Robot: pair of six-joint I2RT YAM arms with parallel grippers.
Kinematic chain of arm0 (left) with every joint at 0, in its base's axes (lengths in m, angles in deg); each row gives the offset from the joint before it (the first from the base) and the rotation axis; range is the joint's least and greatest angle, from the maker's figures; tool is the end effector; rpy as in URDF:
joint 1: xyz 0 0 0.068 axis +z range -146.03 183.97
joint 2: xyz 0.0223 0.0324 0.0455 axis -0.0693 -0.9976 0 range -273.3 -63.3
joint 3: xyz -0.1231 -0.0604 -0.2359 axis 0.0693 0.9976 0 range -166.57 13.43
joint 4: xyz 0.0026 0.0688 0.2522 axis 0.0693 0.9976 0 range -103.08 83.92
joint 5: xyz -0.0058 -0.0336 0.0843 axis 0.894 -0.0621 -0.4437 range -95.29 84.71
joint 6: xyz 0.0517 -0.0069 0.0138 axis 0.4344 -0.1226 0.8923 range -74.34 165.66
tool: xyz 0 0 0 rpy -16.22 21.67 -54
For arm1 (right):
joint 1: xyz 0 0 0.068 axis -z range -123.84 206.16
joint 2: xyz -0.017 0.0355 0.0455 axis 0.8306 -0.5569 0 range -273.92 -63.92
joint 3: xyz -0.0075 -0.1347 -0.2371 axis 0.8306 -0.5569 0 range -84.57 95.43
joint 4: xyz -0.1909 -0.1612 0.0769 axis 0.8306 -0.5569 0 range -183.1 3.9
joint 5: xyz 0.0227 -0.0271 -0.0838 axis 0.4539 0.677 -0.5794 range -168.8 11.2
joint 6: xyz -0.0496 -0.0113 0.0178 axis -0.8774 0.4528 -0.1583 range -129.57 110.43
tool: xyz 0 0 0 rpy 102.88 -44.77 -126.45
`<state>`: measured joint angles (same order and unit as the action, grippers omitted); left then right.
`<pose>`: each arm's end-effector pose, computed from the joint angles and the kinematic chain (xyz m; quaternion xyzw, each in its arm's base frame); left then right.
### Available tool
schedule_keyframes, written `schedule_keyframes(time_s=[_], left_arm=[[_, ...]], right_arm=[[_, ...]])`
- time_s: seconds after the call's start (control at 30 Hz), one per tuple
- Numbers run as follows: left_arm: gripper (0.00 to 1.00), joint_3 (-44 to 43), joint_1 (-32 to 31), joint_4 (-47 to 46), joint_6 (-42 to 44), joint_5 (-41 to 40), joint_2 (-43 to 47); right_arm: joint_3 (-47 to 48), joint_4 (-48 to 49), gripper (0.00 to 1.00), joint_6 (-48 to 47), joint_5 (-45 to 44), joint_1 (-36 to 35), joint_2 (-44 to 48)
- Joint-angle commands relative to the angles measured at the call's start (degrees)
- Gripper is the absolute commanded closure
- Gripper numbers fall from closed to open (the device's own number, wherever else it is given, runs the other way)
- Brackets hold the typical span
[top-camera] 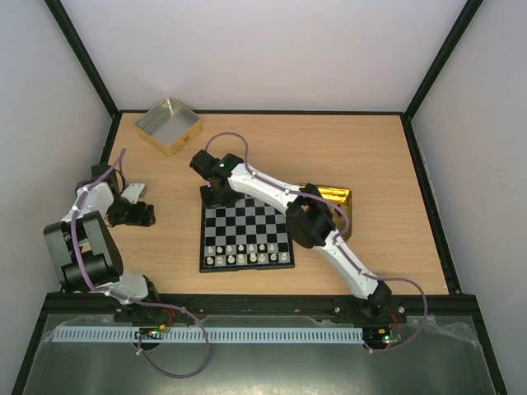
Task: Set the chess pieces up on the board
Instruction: Place the chess piece on the chessboard.
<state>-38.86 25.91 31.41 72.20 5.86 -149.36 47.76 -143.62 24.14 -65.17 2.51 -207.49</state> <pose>0.2447 0.0911 0.1840 0.0497 0.9888 -0.0463 0.1325 0.3038 0.4268 0.1801 -0.1905 0.9574 0.2108 0.0518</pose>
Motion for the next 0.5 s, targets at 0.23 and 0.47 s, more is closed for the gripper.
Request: schedule_keyframes(time_s=[0.23,0.47], left_arm=[[0.15,1.31,1.17,0.29,0.88,1.25,-1.45],[0.15,1.73,1.96,0.28,1.46,1.46,-1.65]], right_arm=[[3.38,-0.25,0.87,0.17,1.05,-0.45,-2.83],[3.86,-0.13,0.84,0.35,0.69,-0.43,-3.53]])
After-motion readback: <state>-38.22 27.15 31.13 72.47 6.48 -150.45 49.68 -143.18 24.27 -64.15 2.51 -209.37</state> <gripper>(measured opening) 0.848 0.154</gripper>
